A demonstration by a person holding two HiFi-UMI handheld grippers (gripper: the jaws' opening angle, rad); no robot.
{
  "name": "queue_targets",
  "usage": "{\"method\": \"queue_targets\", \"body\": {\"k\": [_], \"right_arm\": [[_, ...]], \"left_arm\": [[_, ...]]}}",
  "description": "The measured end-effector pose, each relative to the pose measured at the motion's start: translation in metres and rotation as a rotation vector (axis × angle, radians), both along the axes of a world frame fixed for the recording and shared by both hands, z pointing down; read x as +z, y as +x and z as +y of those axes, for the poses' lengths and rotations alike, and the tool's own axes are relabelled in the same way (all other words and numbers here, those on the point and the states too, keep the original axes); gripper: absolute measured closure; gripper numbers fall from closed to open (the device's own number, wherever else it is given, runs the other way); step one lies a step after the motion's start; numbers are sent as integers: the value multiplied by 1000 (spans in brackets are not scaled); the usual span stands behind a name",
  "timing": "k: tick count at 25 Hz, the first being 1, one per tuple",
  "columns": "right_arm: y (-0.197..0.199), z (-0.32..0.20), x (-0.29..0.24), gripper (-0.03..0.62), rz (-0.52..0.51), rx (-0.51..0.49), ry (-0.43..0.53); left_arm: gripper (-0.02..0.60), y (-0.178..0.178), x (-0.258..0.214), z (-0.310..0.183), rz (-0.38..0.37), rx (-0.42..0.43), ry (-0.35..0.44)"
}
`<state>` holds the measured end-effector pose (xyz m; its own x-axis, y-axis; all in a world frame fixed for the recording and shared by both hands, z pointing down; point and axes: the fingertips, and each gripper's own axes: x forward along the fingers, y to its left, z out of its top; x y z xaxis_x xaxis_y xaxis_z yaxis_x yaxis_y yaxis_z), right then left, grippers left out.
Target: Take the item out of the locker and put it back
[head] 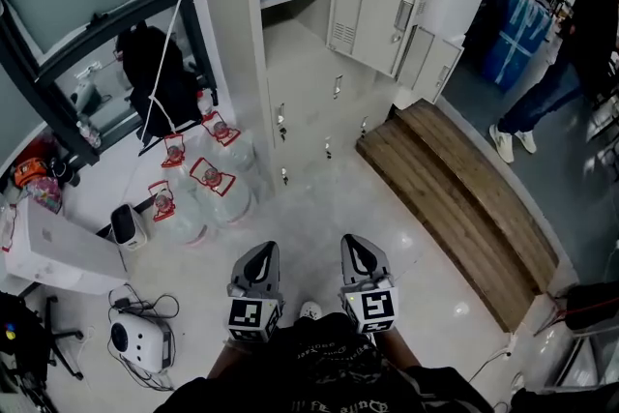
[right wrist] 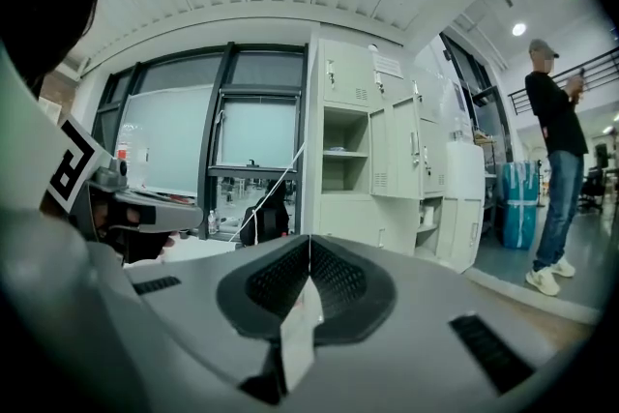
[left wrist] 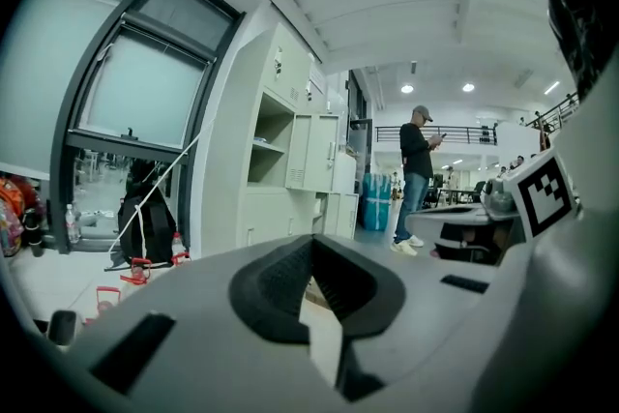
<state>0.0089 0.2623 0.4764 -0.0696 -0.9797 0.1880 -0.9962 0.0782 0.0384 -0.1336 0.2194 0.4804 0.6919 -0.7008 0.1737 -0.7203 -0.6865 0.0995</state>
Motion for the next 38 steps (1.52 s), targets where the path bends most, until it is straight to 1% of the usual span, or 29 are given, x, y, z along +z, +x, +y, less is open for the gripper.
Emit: {"method": "queue_targets", "body": {"k": [5, 10, 13, 16, 20, 24, 26, 29, 32, 35, 38], "right_arm": [[17, -16, -2, 589, 3, -22, 8], [16, -28, 5, 589, 13, -59, -9], [15, -39, 5, 589, 2, -75, -19], [21, -53, 4, 589, 18, -72, -9], [38, -70, 6, 589, 24, -37, -24], [52, -109, 7, 589, 15, -5, -9], [55, -130, 4, 589, 12, 1, 6], [61, -163, 4, 589, 15, 19, 4], [65, -197, 6, 589, 11, 31, -2], [64, -235, 3, 589, 4, 28, 3], [60, -268, -2, 589, 9, 17, 13]], "left_arm": [[574, 17, 4, -13, -22, -14, -9], [574, 30, 9, -25, -24, -7, -21], [574, 35, 11, -38, -19, -12, -17], [574, 40, 15, -60, -26, -16, -11], [574, 55, 18, -89, -26, -2, -17], [574, 67, 15, -131, -44, 22, 11], [574, 73, 12, -152, -40, 34, 26], [574, 75, 8, -189, -31, 35, 36], [574, 74, 5, -225, -8, 27, 20], [574, 71, 7, -262, -10, 16, -12], [574, 68, 9, -294, -19, 24, -25]]}}
